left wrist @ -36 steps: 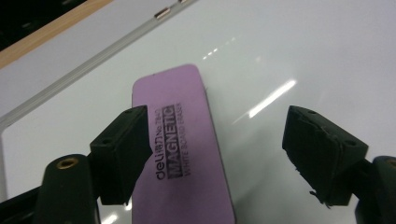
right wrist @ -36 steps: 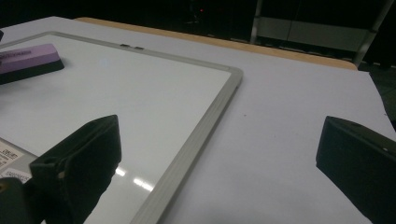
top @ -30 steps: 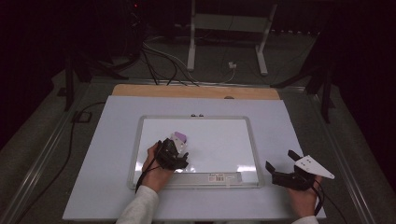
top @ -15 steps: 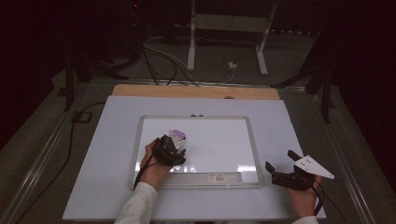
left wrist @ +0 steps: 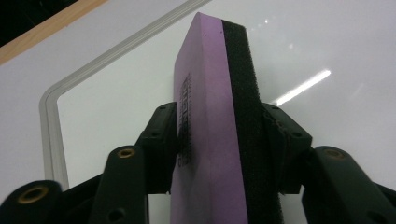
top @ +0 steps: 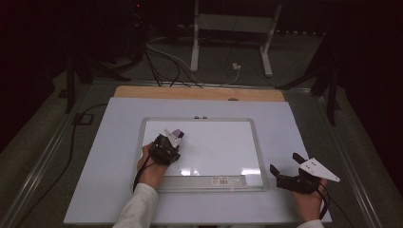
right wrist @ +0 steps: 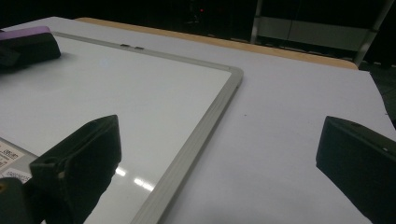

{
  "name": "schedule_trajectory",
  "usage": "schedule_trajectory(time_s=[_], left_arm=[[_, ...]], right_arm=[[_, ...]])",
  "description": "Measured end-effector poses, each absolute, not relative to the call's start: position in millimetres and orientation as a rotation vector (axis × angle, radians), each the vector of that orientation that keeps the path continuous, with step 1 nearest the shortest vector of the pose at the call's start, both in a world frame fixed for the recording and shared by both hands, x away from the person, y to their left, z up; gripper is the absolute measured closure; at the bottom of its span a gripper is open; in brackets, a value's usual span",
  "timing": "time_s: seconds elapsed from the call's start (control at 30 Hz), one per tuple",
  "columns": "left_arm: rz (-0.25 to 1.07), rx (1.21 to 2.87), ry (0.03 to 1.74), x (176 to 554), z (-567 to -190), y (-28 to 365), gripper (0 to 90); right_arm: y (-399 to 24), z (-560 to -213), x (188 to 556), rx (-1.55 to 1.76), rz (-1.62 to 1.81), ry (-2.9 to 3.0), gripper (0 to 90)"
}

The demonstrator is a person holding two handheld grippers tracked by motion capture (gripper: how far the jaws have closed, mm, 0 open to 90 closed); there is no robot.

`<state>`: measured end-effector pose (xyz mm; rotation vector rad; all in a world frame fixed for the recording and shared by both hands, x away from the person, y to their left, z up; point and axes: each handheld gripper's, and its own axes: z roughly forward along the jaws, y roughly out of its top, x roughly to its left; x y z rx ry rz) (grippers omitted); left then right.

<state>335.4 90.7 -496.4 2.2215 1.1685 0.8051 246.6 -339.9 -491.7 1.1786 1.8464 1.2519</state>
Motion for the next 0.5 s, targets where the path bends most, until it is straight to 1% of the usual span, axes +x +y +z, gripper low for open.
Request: schedule_trajectory(time_s=[0.1, 0.2, 0.5], left_arm=[[0.814, 2.205, 1.189, 335.6, -494.9, 92.7, 57.6], [0.803, 2.193, 1.206, 335.9, -493.6, 95.8, 60.0], [0.786, 2.147, 1.226, 332.8, -488.8, 101.5, 61.3]], right_arm=[[-339.9, -491.8, 246.7, 1.178, 1.253, 1.847, 0.4], [-340.2, -491.5, 246.6, 1.18, 1.255, 1.846, 0.4], [-340.6, -491.4, 246.5, 1.179, 1.254, 1.844, 0.4]])
